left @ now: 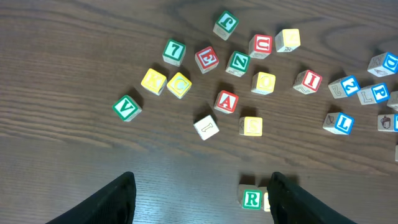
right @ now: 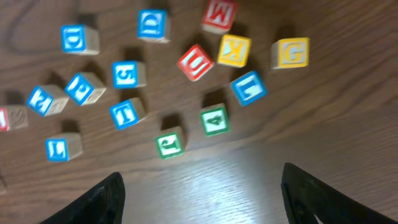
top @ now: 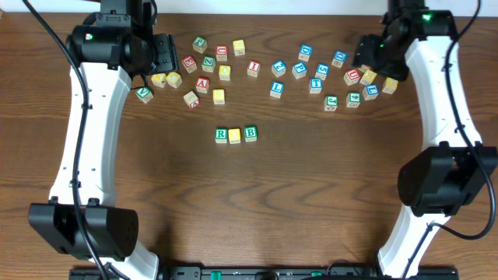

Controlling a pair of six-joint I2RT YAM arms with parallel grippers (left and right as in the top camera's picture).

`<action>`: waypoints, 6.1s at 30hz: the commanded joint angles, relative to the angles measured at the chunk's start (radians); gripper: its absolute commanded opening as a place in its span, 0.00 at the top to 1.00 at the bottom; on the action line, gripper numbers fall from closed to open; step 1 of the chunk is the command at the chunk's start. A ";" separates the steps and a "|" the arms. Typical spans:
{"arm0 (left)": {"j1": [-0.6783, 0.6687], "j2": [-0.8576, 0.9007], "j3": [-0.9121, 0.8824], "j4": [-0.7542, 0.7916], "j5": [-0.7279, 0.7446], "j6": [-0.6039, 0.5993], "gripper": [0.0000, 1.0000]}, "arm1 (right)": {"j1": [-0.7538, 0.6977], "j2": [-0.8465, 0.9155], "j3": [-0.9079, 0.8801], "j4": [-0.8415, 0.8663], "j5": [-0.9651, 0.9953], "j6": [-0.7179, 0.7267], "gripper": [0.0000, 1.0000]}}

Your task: Spell out ROBOT

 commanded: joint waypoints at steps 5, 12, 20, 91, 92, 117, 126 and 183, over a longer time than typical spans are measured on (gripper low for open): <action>0.003 0.006 0.015 -0.003 0.009 0.009 0.34 | -0.001 0.000 -0.001 0.026 0.006 0.013 0.25; 0.003 0.006 0.015 -0.003 0.010 0.009 0.33 | 0.021 0.001 -0.001 0.033 -0.001 0.007 0.25; 0.003 0.006 0.015 -0.003 0.010 0.009 0.33 | 0.055 0.001 -0.001 0.034 -0.001 -0.007 0.25; 0.125 0.021 -0.119 0.014 -0.277 -0.074 0.34 | 0.510 0.459 0.423 0.406 -0.133 0.055 0.40; 0.124 0.021 -0.119 0.011 -0.277 -0.074 0.34 | 0.520 0.491 0.476 0.381 -0.098 0.054 0.40; 0.124 0.021 -0.119 0.011 -0.277 -0.074 0.02 | 0.641 0.699 0.570 0.459 0.293 0.143 0.46; 0.124 0.021 -0.119 0.011 -0.276 -0.074 0.02 | 0.634 0.730 0.569 0.465 0.292 0.190 0.48; 0.124 0.021 -0.119 0.011 -0.277 -0.074 0.02 | 0.514 0.238 0.477 -0.385 0.152 0.031 0.83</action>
